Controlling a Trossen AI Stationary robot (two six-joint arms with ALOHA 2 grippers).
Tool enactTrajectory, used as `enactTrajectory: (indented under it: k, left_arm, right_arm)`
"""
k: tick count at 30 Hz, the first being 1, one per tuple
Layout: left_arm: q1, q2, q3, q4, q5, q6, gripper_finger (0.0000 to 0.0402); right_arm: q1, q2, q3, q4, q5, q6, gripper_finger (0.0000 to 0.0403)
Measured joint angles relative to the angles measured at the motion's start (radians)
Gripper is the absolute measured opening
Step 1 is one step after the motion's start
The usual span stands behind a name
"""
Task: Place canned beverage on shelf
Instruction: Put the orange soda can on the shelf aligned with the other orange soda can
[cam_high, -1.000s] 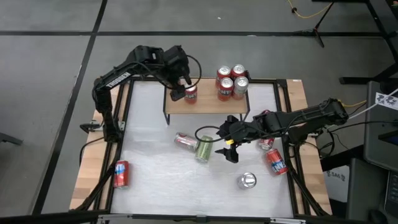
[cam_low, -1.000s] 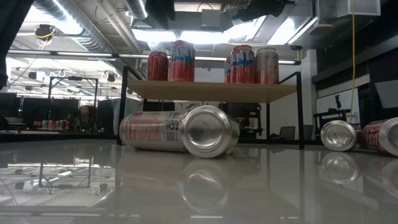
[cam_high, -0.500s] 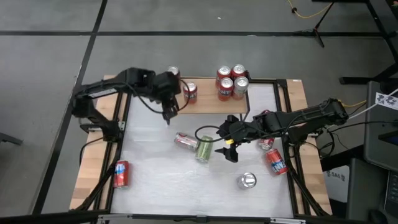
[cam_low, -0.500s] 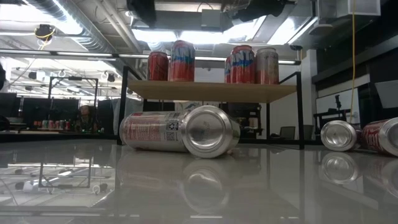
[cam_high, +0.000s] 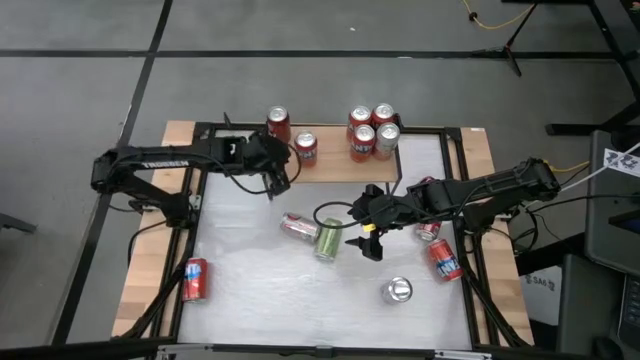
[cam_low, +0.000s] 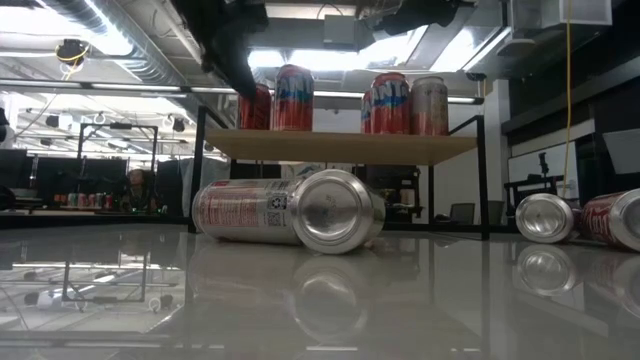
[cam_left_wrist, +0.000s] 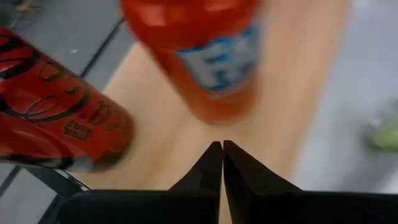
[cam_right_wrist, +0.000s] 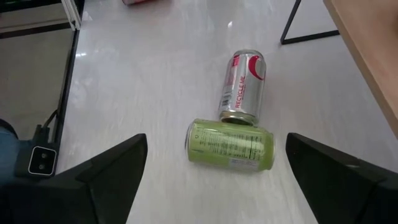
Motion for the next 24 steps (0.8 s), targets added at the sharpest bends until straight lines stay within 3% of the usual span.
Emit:
enactTrajectory:
  k: [14, 24]
  left_arm:
    - [0.042, 0.019, -0.029, 0.248, 0.000, 0.027, 0.0000]
    - [0.063, 0.157, -0.028, 0.436, 0.024, 0.053, 0.0000]
  right_arm:
    - [-0.001, 0.000, 0.000, 0.003, 0.046, 0.001, 0.0372]
    - [-0.001, 0.000, 0.000, 0.007, 0.046, 0.001, 0.0372]
